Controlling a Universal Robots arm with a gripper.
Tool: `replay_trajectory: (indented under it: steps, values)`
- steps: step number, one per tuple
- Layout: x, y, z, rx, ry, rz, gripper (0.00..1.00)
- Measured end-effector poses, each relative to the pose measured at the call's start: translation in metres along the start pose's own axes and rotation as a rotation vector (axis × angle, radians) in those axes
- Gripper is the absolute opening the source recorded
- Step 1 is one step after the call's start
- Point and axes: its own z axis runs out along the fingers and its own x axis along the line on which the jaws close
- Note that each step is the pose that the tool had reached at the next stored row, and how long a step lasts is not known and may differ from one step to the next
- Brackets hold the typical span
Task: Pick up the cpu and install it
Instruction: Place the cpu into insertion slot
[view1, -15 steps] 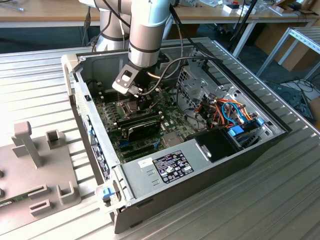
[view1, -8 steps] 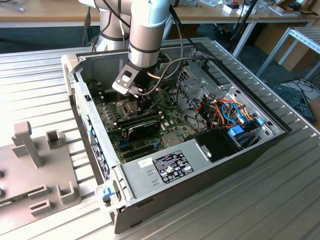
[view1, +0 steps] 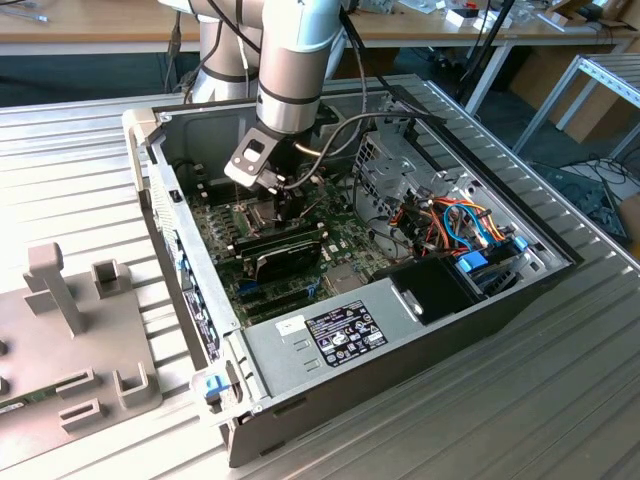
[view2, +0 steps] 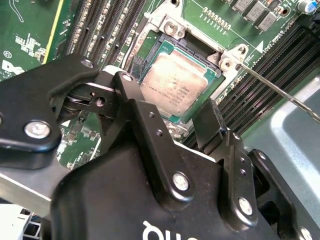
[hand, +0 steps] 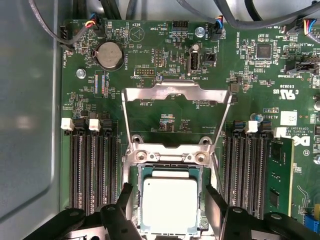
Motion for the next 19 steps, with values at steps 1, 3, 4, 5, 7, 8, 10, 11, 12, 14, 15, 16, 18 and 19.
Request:
replay_trajectory:
  steps: [1,3,4,5,7,8,10,11,12,14,15,16,18,19]
  values:
    - [0.0001,0.0001,-0.0009,-0.0001,0.0001,0.000,0.68]
    - [0.0002,0.0000,-0.0030,-0.0001,0.0001,0.000,0.68]
    - [0.0003,0.0001,-0.0038,-0.0001,0.0000,0.000,0.68]
    - [0.0004,0.0001,-0.0051,-0.0001,0.0001,0.000,0.68]
    - [0.0004,0.0001,-0.0073,0.0000,0.0000,0.000,0.68]
    - [0.0006,0.0002,-0.0113,0.0000,-0.0001,0.000,0.68]
    - [0.0008,0.0003,-0.0170,-0.0001,-0.0003,0.000,0.68]
    - [0.0008,0.0003,-0.0193,0.0000,-0.0005,0.000,0.68]
    - [0.0009,0.0003,-0.0215,0.0000,-0.0005,0.000,0.68]
    - [0.0010,0.0004,-0.0256,0.0000,-0.0008,0.000,0.68]
    - [0.0011,0.0005,-0.0297,-0.0001,-0.0014,0.000,0.68]
    - [0.0011,0.0005,-0.0310,0.0000,-0.0017,0.000,0.68]
    - [0.0011,0.0005,-0.0319,-0.0001,-0.0018,0.000,0.68]
    - [0.0011,0.0005,-0.0319,-0.0002,-0.0018,0.000,0.68]
